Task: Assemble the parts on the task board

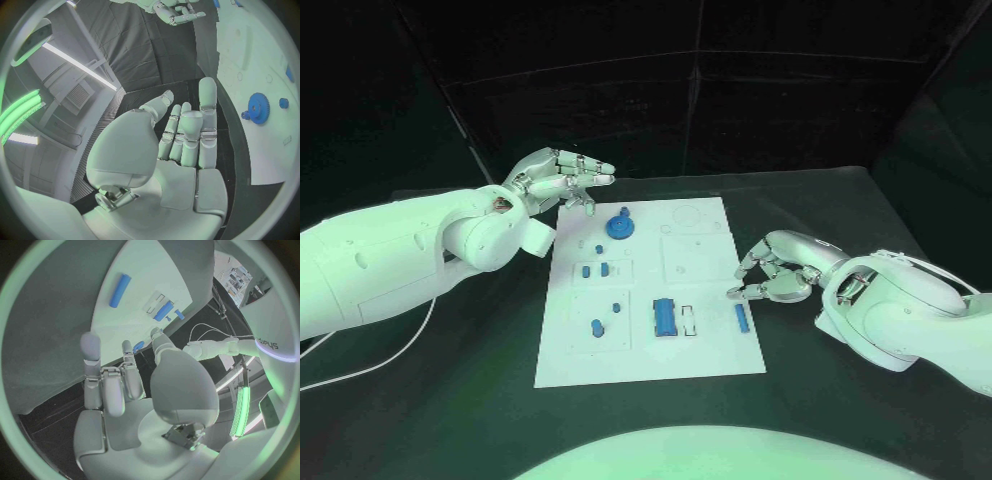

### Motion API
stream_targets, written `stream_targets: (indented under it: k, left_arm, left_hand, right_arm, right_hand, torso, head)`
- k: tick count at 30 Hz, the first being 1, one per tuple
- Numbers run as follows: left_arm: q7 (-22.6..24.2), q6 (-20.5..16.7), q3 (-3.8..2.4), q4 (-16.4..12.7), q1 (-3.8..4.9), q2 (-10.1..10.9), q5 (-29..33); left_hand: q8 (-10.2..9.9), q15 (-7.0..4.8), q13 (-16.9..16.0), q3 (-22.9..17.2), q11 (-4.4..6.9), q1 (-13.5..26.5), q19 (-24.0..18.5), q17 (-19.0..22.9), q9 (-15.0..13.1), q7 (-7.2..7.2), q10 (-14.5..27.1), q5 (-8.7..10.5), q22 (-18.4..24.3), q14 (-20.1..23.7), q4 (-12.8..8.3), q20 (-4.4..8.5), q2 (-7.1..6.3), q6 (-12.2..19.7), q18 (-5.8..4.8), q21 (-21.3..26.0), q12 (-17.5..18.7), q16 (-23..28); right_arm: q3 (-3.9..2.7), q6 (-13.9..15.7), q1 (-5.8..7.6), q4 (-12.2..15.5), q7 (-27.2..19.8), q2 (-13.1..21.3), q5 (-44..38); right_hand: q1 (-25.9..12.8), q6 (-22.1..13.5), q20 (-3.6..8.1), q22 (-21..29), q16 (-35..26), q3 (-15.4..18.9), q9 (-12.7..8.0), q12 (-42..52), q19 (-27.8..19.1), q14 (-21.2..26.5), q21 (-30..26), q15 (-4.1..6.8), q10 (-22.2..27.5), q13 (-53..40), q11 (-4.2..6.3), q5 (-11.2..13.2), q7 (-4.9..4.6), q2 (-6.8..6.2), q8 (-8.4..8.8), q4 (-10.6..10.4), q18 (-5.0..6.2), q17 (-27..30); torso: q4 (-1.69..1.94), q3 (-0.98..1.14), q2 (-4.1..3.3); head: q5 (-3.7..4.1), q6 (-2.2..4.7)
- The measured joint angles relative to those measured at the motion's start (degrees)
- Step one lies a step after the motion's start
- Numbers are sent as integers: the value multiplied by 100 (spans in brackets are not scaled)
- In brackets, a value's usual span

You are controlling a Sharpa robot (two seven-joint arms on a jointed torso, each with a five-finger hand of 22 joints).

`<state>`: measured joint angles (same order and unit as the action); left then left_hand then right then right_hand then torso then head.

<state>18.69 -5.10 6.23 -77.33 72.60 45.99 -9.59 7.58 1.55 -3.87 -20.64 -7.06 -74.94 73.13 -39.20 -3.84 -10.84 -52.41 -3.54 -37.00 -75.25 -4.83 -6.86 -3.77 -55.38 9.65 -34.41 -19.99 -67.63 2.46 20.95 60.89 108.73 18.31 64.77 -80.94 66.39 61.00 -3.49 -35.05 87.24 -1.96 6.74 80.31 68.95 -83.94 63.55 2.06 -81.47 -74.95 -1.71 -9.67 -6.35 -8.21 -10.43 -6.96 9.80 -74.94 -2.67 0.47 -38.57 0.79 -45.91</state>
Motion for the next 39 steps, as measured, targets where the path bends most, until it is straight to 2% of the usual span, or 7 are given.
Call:
stream_targets:
  k: [3, 8, 9, 20, 23, 34, 39]
  left_arm:
    - [1, -2, 3, -15, 0, 12, 0]
    - [3, -4, 7, -29, 0, 21, 0]
    - [3, -4, 8, -34, 0, 22, 0]
    - [4, -7, 11, -57, 1, 53, 0]
    - [4, -8, 11, -58, 1, 53, 0]
    - [4, -8, 11, -59, 1, 53, 0]
    - [4, -8, 11, -55, 1, 53, 0]
  left_hand:
    - [0, 0, 0, 0, 0, 0, 0, 0, 0, 0, 0, 0, 0, 0, 0, 0, 0, 0, 0, 0, 0, 0]
    - [0, 0, 0, 0, 0, 0, 0, 0, 0, 0, 0, 0, 0, 0, 0, 0, 0, 0, 0, 0, 0, 0]
    - [0, 0, 0, 0, 0, 0, 0, 0, 0, 0, 0, 0, 0, 0, 0, 0, 0, 0, 0, 0, 0, 0]
    - [0, 0, 0, 0, 0, 0, 0, -1, 0, 0, 0, 0, 0, 0, 0, 0, 0, 0, 0, 0, 0, 0]
    - [0, 0, 0, 0, 0, 0, 0, -1, 0, 0, 0, 0, 0, 0, 0, 0, 0, 0, 0, 0, 0, 0]
    - [0, 0, -6, 16, 0, -27, 0, -1, 0, 0, 0, 0, 6, 0, -16, 0, 27, 0, 0, 0, 0, 0]
    - [0, 0, -5, 16, 0, -27, 0, -1, 0, 0, 0, 0, 5, 0, -16, 0, 27, 0, 0, 0, 0, 0]
  right_arm:
    - [2, -6, -9, 12, 330, 11, 8]
    - [5, -50, -73, -33, 757, -55, -77]
    - [6, -67, -96, -43, 838, -66, -109]
    - [12, -217, -298, -106, 1177, -193, -341]
    - [12, -252, -319, -111, 1198, -213, -369]
    - [12, -354, -380, -126, 1186, -306, -437]
    - [12, -410, -395, -149, 1174, -328, -477]
  right_hand:
    - [123, 45, 3, 16, 0, 433, 51, 0, 43, -9, -14, 34, -12, 0, 32, 0, 45, 57, -72, -340, 0, 0]
    - [353, 115, 63, -91, 29, 898, 182, 110, 142, -10, -14, 73, -136, 0, 111, -69, 115, 63, -217, -903, -1, 0]
    - [360, 123, 63, -91, 29, 926, 198, 110, 142, -11, -14, 73, -136, 0, 111, -103, 123, 69, -217, -934, 0, 0]
    - [452, 143, 64, -200, 80, 991, 298, 147, 201, -11, 16, 113, -156, 1, 131, -364, 143, 162, -287, -962, 0, 1]
    - [488, 143, 85, -269, 95, 991, 323, 178, 222, -11, 38, 113, -207, 1, 141, -436, 143, 198, -317, -962, -95, 1]
    - [769, 217, 92, -480, 162, 1030, 447, 336, 316, 1, 182, 126, -227, 1, 161, -641, 217, 310, -437, -923, -93, 1]
    - [864, 243, 113, -530, 162, 1054, 517, 355, 336, -11, 191, 154, -227, 1, 161, -824, 207, 348, -484, -899, -93, 2]
  torso:
    - [-18, 0, 8]
    - [-35, -4, 22]
    - [-36, -6, 23]
    - [-46, -8, 31]
    - [-49, -5, 30]
    - [-47, -5, 27]
    - [-42, -5, 31]
  head:
    - [48, 3]
    - [97, -2]
    - [102, -3]
    - [125, -21]
    - [125, -18]
    - [131, -39]
    - [133, -42]
